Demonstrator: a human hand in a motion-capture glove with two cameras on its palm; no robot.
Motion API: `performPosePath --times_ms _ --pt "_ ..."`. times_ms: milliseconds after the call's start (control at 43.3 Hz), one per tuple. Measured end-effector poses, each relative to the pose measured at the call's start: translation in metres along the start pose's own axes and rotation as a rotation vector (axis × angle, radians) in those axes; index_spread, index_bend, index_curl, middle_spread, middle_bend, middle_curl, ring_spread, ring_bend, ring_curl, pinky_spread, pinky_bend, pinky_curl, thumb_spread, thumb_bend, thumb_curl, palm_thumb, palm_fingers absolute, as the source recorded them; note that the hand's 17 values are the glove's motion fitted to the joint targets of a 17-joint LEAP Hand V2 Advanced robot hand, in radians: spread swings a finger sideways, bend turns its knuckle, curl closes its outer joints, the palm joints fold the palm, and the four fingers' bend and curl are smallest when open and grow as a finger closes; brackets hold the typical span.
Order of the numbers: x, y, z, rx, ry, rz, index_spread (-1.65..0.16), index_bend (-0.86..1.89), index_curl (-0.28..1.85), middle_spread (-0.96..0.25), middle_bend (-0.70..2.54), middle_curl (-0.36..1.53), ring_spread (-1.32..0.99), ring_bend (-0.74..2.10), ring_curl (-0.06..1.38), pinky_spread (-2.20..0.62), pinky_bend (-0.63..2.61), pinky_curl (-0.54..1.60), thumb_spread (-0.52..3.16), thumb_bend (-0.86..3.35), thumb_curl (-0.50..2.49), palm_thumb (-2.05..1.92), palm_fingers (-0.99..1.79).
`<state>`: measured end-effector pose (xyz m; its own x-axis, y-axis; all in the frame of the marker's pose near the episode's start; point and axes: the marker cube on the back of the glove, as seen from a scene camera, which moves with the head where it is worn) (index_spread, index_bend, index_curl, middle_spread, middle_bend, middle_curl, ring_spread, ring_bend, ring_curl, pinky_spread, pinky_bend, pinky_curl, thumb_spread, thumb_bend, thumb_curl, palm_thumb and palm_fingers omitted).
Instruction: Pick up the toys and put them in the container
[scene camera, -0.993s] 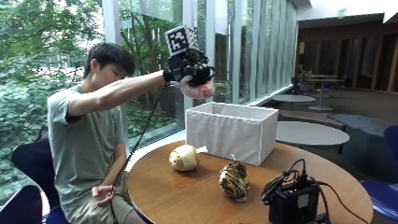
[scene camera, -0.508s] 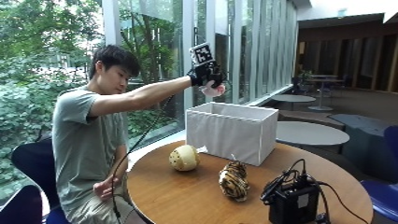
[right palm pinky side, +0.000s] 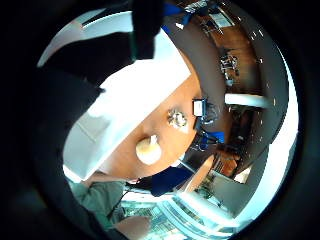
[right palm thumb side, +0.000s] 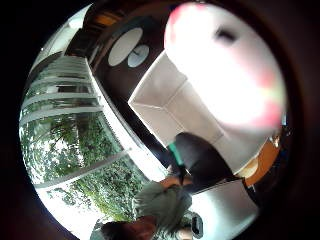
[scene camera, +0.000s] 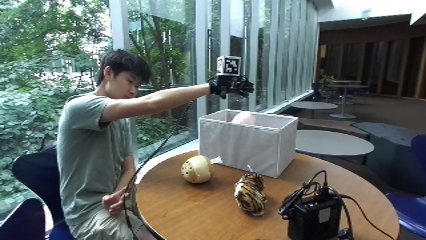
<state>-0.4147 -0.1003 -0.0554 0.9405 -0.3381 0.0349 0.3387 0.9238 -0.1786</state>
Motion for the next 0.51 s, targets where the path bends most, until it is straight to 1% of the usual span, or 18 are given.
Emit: performPosePath --times_ms 69,139,208,254,277,300,323,370,439,508 --pt "0.034 0.010 -0.006 0.045 -0.016 -0.039 -0.20 0.15 0.43 -0.05 0.39 0.58 -0.14 0.93 0.54 -0.12 1.46 0.57 0.62 -0.07 0.74 0.13 -0.66" --pt "0.023 0.015 -0.022 0.086 -0.092 0.002 -0.18 0.08 0.36 0.00 0.27 0.52 -0.09 0.76 0.46 -0.07 1.39 0.54 0.76 -0.07 0.68 0.05 -0.54" --pt "0.055 0.032 -0.033 0.124 -0.070 0.048 -0.17 0.07 0.33 0.03 0.21 0.49 -0.06 0.65 0.41 -0.03 1.31 0.51 0.87 -0.07 0.62 -0.01 -0.44" --pt "0.087 0.047 -0.037 0.149 -0.007 0.044 -0.17 0.06 0.31 0.03 0.19 0.48 -0.05 0.62 0.39 -0.02 1.26 0.48 0.92 -0.06 0.59 -0.03 -0.37" --pt "0.098 0.053 -0.037 0.157 0.014 0.035 -0.16 0.05 0.30 0.04 0.17 0.47 -0.04 0.59 0.38 -0.01 1.25 0.48 0.95 -0.05 0.58 -0.04 -0.38" --pt "0.106 0.059 -0.037 0.163 0.022 0.032 -0.17 0.07 0.30 0.02 0.20 0.48 -0.04 0.61 0.38 -0.01 1.19 0.46 0.98 -0.05 0.57 -0.04 -0.28" --pt "0.114 0.064 -0.037 0.166 0.021 0.034 -0.17 0.07 0.29 0.03 0.19 0.47 -0.03 0.59 0.37 0.00 1.18 0.45 0.99 -0.05 0.55 -0.04 -0.29" --pt "0.136 0.078 -0.034 0.168 0.014 0.060 -0.18 0.09 0.28 0.00 0.21 0.47 -0.04 0.60 0.36 0.00 1.12 0.43 1.04 -0.04 0.53 -0.04 -0.20" --pt "0.178 0.104 -0.022 0.144 -0.013 0.144 -0.19 0.08 0.27 -0.02 0.19 0.46 -0.03 0.59 0.36 0.01 1.08 0.41 1.09 -0.03 0.50 -0.03 -0.17" --pt "0.201 0.127 -0.004 0.100 -0.087 0.149 -0.19 0.08 0.25 -0.03 0.18 0.45 -0.03 0.59 0.35 0.01 1.07 0.40 1.13 -0.03 0.48 -0.03 -0.17"
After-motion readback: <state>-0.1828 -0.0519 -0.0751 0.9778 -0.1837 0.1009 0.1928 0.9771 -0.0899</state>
